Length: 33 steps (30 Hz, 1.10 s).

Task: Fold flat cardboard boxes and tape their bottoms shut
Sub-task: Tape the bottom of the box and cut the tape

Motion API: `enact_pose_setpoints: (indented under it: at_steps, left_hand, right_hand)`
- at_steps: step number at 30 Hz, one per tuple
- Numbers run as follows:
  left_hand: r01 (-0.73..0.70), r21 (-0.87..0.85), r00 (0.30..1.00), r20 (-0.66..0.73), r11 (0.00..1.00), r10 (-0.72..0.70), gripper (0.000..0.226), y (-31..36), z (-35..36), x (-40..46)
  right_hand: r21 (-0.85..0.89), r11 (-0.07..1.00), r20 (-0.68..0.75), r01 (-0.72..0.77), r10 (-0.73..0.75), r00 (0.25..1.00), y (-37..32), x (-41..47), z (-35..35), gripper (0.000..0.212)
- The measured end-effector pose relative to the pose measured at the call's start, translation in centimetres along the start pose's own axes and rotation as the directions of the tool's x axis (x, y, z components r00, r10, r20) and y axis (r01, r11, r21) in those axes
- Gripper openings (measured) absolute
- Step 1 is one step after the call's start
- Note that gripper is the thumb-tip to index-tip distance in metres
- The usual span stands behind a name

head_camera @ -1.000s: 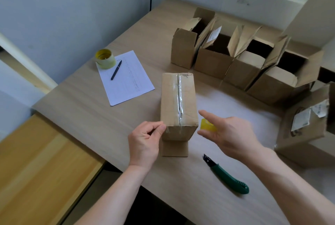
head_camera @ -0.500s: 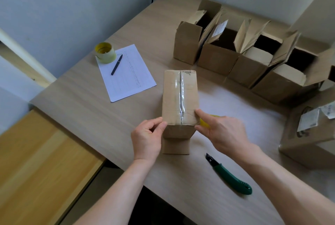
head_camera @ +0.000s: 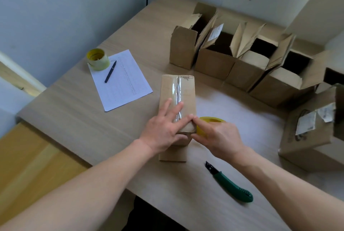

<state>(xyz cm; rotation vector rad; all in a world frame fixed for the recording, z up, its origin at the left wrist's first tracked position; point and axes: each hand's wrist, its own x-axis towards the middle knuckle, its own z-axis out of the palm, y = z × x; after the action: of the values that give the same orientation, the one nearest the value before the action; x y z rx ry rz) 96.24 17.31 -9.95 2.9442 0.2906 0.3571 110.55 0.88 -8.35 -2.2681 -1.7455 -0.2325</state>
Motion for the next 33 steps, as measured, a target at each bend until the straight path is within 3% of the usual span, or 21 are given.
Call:
enact_pose_setpoints:
  at_steps: [5,10,13,15,19,21,24,26,28,30,33]
  left_hand:
    - [-0.056,-0.215,0.983,0.158,0.975,0.091,0.052,-2.7,-0.4,0.0]
    - [-0.313,-0.138,0.935,0.129,0.94,0.331,0.056,-5.7,-0.7,0.0]
    - [-0.379,-0.051,0.919,0.093,0.924,0.382,0.055,-6.4,-1.1,0.6]
    - [-0.417,-0.054,0.904,0.08,0.907,0.42,0.052,-6.1,-1.3,1.4]
    - [-0.489,-0.117,0.842,0.197,0.865,0.503,0.049,-5.0,-3.2,4.1]
    - [-0.531,-0.112,0.794,0.281,0.84,0.539,0.054,-3.9,-4.2,5.9]
    - [-0.547,-0.123,0.726,0.422,0.828,0.543,0.085,-2.0,-4.5,8.3]
    - [-0.574,-0.122,0.675,0.49,0.81,0.552,0.105,-1.2,-4.2,9.3]
    - [-0.609,-0.13,0.63,0.52,0.783,0.577,0.117,-1.2,-3.6,9.7]
    - [-0.61,-0.165,0.6,0.543,0.775,0.588,0.127,-2.2,-3.2,9.7]
    - [-0.505,-0.218,0.622,0.579,0.835,0.528,0.135,-2.7,-2.9,9.7]
  right_hand:
    - [0.058,0.998,0.012,-0.04,0.039,0.999,0.3,-0.2,0.3,0.055]
    - [0.029,0.997,0.036,-0.073,0.072,0.997,0.3,-0.3,0.5,0.055]
    - [0.057,0.994,0.074,-0.088,0.084,0.994,0.0,-0.4,0.2,0.06]
    - [0.104,0.98,0.175,-0.169,0.149,0.973,0.1,-1.0,-0.4,0.064]
    - [0.205,0.84,0.495,-0.503,0.355,0.793,0.7,-2.6,-2.0,0.064]
    - [0.257,0.728,0.57,-0.635,0.417,0.709,0.7,-2.6,-2.7,0.059]
    - [0.341,0.581,0.608,-0.74,0.464,0.644,0.6,-2.2,-3.1,0.04]
    - [0.33,0.544,0.649,-0.772,0.463,0.604,0.8,-2.2,-3.2,0.023]
    - [0.222,0.669,0.616,-0.709,0.468,0.634,1.5,-1.8,-3.4,0.013]
    - [0.049,0.838,0.493,-0.543,0.453,0.743,2.2,-0.9,-3.2,0.016]
    - [-0.044,0.875,0.401,-0.482,0.457,0.794,2.3,1.0,-2.4,0.026]
